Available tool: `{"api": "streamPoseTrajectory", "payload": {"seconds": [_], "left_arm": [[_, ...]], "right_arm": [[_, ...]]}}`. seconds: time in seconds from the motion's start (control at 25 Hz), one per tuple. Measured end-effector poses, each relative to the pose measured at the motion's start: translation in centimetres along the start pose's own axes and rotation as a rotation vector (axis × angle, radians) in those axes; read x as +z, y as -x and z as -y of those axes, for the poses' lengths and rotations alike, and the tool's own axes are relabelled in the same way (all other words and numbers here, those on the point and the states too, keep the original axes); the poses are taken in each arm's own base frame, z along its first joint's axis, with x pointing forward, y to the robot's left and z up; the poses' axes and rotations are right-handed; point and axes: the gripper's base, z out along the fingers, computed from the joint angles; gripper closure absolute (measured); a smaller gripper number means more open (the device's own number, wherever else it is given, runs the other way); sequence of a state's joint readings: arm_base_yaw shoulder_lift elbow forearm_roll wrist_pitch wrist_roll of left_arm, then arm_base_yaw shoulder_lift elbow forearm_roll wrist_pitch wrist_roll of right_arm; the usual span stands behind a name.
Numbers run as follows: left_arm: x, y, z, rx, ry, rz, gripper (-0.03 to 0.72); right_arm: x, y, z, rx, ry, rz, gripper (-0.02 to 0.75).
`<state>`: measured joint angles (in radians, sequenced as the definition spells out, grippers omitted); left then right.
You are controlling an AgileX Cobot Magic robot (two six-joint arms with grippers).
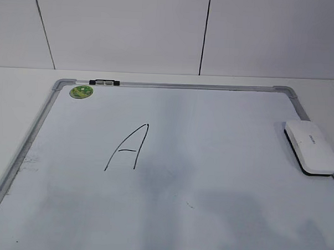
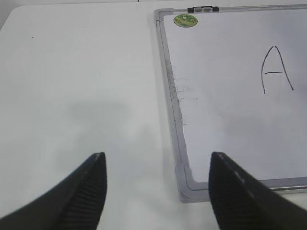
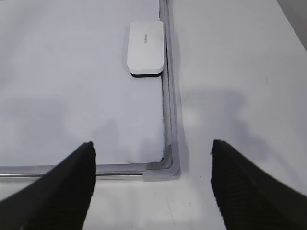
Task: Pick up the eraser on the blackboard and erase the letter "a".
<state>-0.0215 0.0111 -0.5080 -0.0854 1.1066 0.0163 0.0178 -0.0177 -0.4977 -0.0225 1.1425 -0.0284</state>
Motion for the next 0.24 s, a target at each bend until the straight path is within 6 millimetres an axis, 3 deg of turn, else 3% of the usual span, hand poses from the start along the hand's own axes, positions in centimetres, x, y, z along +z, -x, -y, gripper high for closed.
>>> {"api": "streamPoseTrajectory", "payload": {"seconds": [0.24], "left_arm": [[0.00,0.00,0.00,0.000,0.000,0.000,0.191]], "right_arm": [[0.00,0.00,0.01,-0.001,-0.002,0.000,0.170]]}}
